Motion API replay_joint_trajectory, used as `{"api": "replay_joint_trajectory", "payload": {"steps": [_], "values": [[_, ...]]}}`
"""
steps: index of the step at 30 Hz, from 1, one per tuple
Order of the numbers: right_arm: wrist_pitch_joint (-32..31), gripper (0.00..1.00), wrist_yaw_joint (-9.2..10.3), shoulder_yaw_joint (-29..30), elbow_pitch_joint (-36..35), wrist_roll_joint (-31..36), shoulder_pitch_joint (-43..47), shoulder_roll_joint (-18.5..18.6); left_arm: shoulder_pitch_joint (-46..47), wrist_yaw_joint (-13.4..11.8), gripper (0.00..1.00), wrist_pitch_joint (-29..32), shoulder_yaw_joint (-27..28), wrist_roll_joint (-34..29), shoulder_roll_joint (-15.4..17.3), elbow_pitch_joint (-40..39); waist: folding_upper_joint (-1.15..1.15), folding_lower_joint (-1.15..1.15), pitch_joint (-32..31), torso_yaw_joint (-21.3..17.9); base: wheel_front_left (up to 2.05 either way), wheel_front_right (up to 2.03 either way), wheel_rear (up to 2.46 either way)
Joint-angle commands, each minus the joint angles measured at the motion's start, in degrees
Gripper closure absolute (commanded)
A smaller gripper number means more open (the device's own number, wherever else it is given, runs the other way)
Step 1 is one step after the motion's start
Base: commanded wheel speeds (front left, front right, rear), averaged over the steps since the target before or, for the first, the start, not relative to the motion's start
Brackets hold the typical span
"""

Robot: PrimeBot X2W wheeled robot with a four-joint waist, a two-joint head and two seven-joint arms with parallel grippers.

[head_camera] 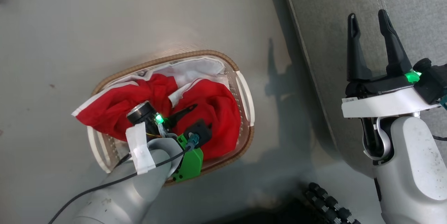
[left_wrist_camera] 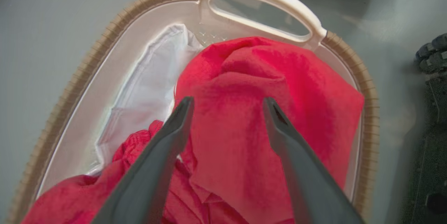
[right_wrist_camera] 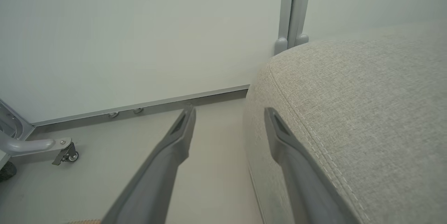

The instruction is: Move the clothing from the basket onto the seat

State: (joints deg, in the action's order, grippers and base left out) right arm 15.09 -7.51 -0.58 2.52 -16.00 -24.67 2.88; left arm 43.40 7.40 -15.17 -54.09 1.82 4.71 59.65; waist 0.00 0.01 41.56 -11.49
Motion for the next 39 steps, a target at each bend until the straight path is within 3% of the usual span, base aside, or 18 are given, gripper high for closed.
{"api": "replay_joint_trajectory", "payload": {"steps": [1,7,16,19,30,39], "values": [[0.12,0.0,0.04,-0.45,-0.42,-1.0,-1.09,0.01,2.01,0.1,0.0,0.02,-0.46,0.55,1.16,0.73,0.0,-0.01,8.07,-7.94,0.0,0.0,0.0],[0.11,0.0,0.04,-1.89,-0.62,-3.4,-1.62,0.0,5.44,0.11,0.0,0.06,-2.59,1.97,1.98,4.47,0.0,-0.01,10.47,-10.35,0.0,0.0,0.0],[0.12,0.0,0.04,-3.54,-0.57,-5.48,-1.34,0.03,8.94,0.11,0.01,4.9,-3.9,4.02,1.83,11.37,0.0,-0.01,11.42,-11.69,0.0,0.0,0.0],[0.12,0.0,0.04,-3.81,-0.52,-5.71,-1.36,0.03,9.03,0.11,1.0,6.26,-3.77,4.74,1.67,12.33,0.0,-0.01,11.3,-11.66,0.0,0.0,0.0],[0.12,0.0,0.04,-3.15,0.92,-3.6,-0.72,0.07,5.95,-0.13,1.0,1.83,-3.94,7.04,-0.34,11.63,0.0,-0.01,6.33,-8.26,0.0,0.0,0.0],[0.12,0.0,0.04,-1.88,1.86,0.49,2.19,0.11,2.79,-0.21,1.0,-0.18,-2.25,10.08,-1.02,4.57,0.0,-0.01,-3.25,-2.87,0.0,0.0,0.0]]}}
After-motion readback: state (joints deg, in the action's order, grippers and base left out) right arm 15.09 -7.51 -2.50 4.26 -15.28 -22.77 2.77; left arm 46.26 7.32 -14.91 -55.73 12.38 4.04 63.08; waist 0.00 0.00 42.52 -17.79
